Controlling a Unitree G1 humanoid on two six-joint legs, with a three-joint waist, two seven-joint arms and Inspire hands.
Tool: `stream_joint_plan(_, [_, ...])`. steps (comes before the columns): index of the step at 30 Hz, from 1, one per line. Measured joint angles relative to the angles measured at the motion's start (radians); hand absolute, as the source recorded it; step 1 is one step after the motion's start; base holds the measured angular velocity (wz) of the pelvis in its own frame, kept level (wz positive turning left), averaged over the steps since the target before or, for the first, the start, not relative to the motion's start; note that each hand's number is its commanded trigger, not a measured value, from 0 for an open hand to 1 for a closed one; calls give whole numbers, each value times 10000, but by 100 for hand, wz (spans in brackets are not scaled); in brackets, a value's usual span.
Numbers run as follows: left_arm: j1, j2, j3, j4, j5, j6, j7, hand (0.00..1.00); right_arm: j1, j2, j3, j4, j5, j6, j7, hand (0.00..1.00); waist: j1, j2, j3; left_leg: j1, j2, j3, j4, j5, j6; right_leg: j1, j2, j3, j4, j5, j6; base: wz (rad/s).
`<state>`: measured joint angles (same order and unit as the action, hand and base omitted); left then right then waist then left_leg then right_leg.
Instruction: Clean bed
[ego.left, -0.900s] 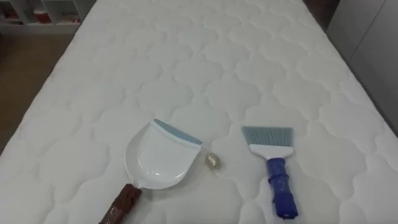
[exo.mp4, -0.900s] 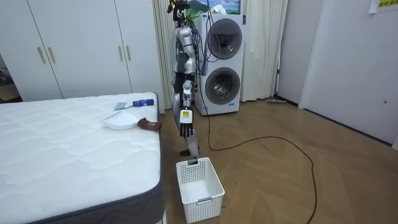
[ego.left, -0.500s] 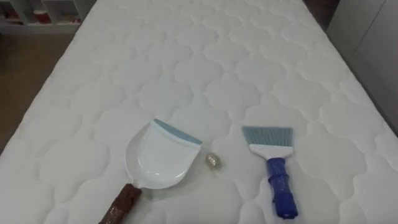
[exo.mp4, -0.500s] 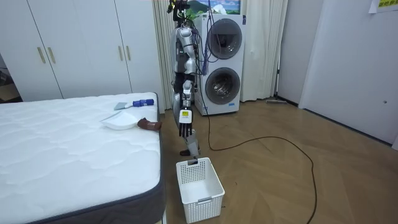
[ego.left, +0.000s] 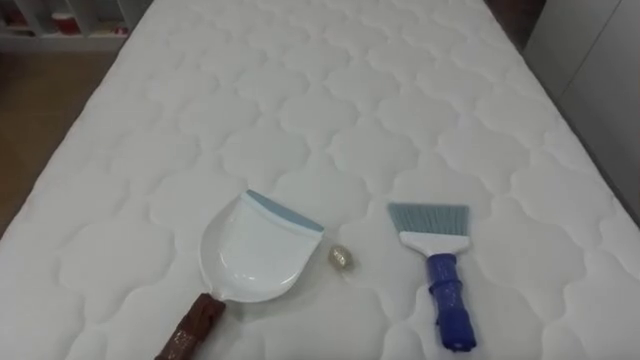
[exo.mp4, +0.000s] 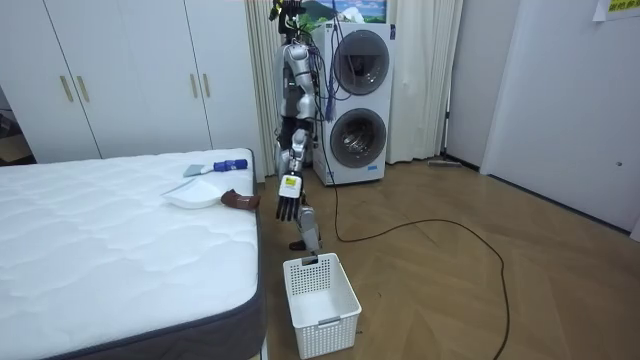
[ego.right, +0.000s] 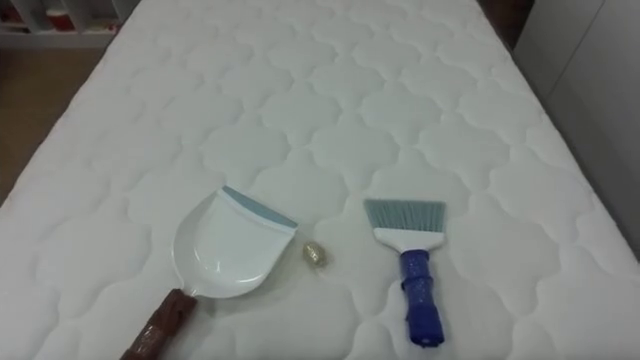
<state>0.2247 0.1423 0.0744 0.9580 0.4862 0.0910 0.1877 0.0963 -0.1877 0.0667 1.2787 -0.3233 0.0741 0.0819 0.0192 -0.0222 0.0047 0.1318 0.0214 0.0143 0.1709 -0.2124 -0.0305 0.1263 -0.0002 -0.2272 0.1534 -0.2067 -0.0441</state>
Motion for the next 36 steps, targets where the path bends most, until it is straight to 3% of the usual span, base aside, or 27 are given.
stream_joint_plan(3, [-57, 60, -12, -1213, 5, -359, 497, 0, -99, -61, -24, -174, 14, -210, -30, 0, -105, 25, 12, -180, -5, -40, 7, 19, 30, -172, 15, 37, 48, 5, -8, 8])
stream_joint_plan(4, [-67, 82, -52, -1635, -3, -534, 764, 0, -105, -95, -23, -294, 50, -312, -73, 0, -131, -2, 66, -184, -5, -38, -2, 24, 39, -225, 12, 55, 93, 6, -11, 0])
stream_joint_plan(6, [-141, 175, -222, -2027, -8, -820, 1128, 0, -120, -107, -22, -413, 76, -442, -116, 0, -155, 14, 85, -179, -8, -29, -22, 24, 39, -226, 4, 84, 148, 6, -11, -2])
stream_joint_plan(7, [-198, 183, -235, -2223, 42, -967, 1291, 0, -144, -104, -20, -406, 114, -563, -137, 0, -177, 72, 39, -172, -15, -25, -28, 24, 39, -207, -1, 113, 147, 6, -11, -4])
stream_joint_plan(10, [-238, 191, -327, -2617, 226, -1216, 1705, 0, -142, -100, -22, -366, 119, -734, -138, 0, -263, 71, 30, -162, -23, -30, -45, 25, 39, -201, 5, 173, 155, 7, -11, -2])
stream_joint_plan(13, [-290, 193, -447, -2712, 265, -1337, 1982, 0, -151, -96, -22, -339, -4, -724, -137, 0, -412, 72, 24, -165, -31, -26, -45, 24, 39, -225, 14, 207, 169, 7, -11, -1])
stream_joint_plan(20, [-748, 228, -601, -2724, 272, -1472, 2231, 0, -153, -98, -13, -243, 161, -709, -131, 0, -421, 119, 2, -131, -29, -36, -43, 24, 39, -244, 11, 255, 178, 11, -16, -3])
stream_joint_plan(27, [-1170, 305, -609, -2726, 334, -1845, 2378, 0, -160, -115, -18, -210, 107, -719, -43, 0, -431, 249, -2, -121, -25, -5, -42, 24, 39, -250, 2, 253, 191, 20, -30, 0])
stream_joint_plan(33, [-1167, 337, -854, -2723, 585, -1845, 2381, 0, -173, -131, -26, -139, 85, -713, -29, 0, -476, 344, 17, -211, -22, 18, -32, 24, 39, -334, -8, 202, 179, 19, -30, 2])
stream_joint_plan(36, [-1167, 337, -919, -2688, 554, -1836, 2379, 0, -239, -131, -28, -120, 84, -698, -33, 0, -506, 404, -30, -389, -22, 44, -20, 32, 52, -577, -6, 234, 200, 19, -29, -3])
